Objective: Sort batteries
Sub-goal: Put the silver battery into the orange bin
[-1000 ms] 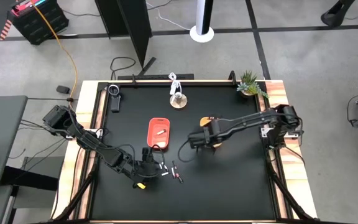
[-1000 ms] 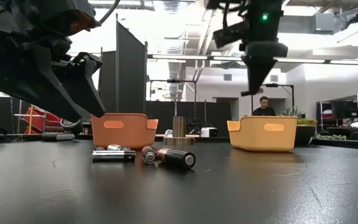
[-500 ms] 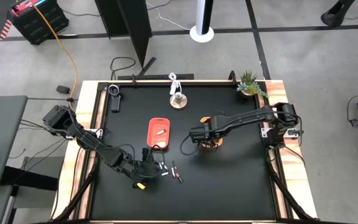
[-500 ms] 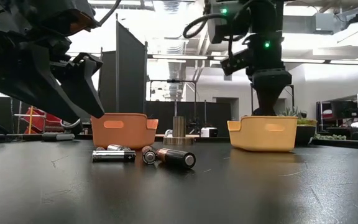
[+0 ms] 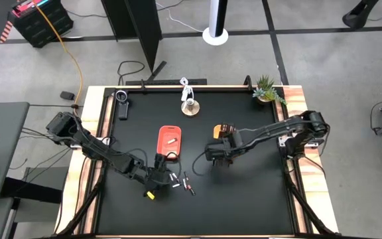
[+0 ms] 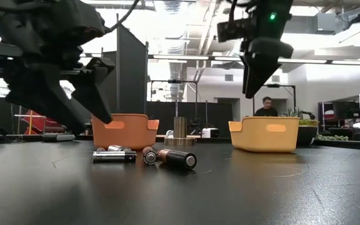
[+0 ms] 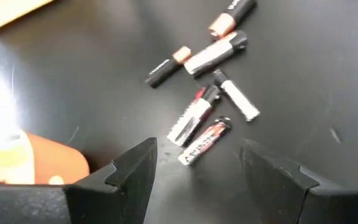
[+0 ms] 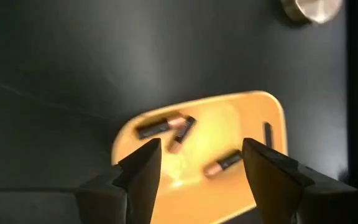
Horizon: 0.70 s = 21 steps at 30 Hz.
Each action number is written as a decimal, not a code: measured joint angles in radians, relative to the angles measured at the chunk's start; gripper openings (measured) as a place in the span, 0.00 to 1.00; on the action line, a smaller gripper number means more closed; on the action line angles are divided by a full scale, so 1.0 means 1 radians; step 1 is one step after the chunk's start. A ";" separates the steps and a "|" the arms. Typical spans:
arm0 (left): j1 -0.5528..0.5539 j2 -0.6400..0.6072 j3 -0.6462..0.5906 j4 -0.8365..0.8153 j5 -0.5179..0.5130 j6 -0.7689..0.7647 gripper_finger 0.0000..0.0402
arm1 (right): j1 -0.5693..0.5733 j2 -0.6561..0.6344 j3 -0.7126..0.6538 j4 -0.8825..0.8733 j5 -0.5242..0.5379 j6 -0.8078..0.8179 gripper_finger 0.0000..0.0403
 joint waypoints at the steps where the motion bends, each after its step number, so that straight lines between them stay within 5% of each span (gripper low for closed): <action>1: 0.007 0.000 0.000 0.005 0.001 0.005 0.56 | 0.012 0.000 0.000 0.010 0.000 0.002 0.59; 21: 0.148 0.008 0.000 0.102 0.242 0.120 0.56 | 0.162 0.010 0.000 0.076 0.000 0.122 0.58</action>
